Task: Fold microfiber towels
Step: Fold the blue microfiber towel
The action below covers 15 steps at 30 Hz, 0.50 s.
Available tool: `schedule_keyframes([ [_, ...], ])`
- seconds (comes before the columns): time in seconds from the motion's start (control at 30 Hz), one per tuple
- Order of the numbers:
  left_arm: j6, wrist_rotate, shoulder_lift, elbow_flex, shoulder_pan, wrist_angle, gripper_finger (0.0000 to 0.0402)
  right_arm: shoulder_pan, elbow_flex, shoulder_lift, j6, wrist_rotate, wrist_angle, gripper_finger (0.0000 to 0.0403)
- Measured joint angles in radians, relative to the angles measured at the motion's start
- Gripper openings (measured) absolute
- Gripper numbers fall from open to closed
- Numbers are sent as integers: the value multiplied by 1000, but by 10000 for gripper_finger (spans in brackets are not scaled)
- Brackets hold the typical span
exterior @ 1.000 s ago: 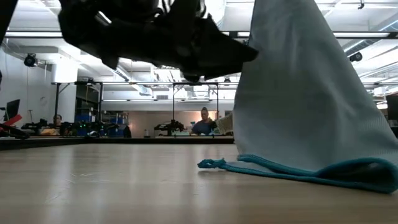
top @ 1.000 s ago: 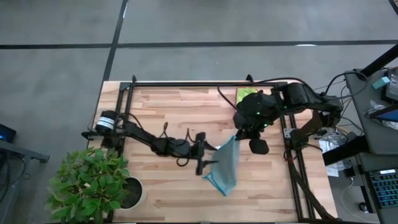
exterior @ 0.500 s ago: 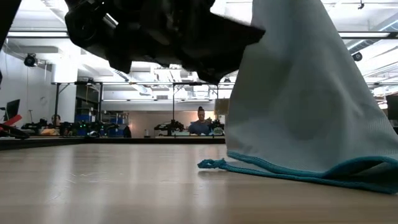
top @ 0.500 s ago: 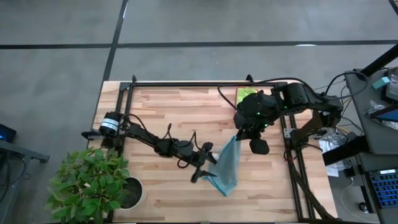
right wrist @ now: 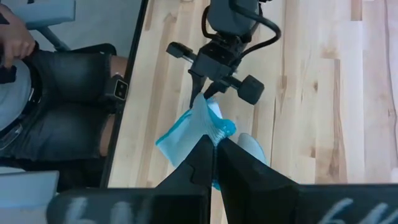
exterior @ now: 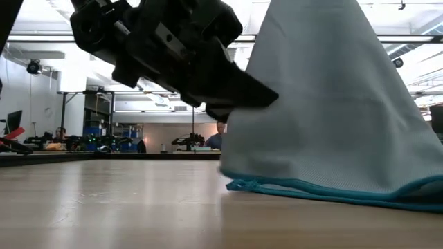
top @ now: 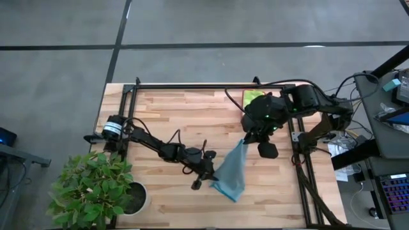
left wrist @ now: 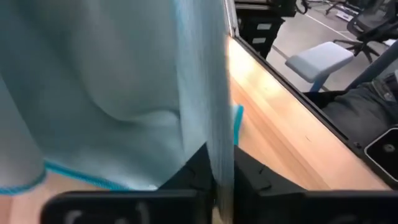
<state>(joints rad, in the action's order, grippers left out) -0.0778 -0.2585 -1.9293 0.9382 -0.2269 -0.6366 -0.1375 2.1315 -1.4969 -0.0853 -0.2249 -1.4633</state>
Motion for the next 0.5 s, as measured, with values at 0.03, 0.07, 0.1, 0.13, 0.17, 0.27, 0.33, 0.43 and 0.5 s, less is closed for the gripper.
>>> schedule_keyframes([
  [0.03, -23, -2, 0, 0, -1, 12, 8, 0, 0, 3, 0, 0, -2, 9],
  [0.07, -37, -3, 0, 0, -1, 20, 5, 0, 0, 8, 1, 0, -4, 9],
  [0.1, -50, -3, 0, 0, -2, 29, 8, 0, 0, 14, 4, 0, -10, 9],
  [0.13, -70, -3, 1, 0, -3, 34, 10, 0, 0, 20, 4, 0, -17, 9],
  [0.17, -81, -3, 5, 0, -3, 42, 12, 0, 0, 28, 4, 0, -27, 9],
  [0.27, -101, -3, 39, 0, -2, 90, 14, 0, 0, 52, -14, 30, -61, 9],
  [0.33, -101, -2, 79, -1, -3, 145, 14, 0, -1, 62, -19, 53, -74, 9],
  [0.43, -100, 18, 162, -2, -3, 229, 14, 0, -2, 76, -35, 79, -72, 9],
  [0.5, -99, 50, 228, -1, -3, 289, 15, 0, -2, 82, -39, 98, -73, 9],
])
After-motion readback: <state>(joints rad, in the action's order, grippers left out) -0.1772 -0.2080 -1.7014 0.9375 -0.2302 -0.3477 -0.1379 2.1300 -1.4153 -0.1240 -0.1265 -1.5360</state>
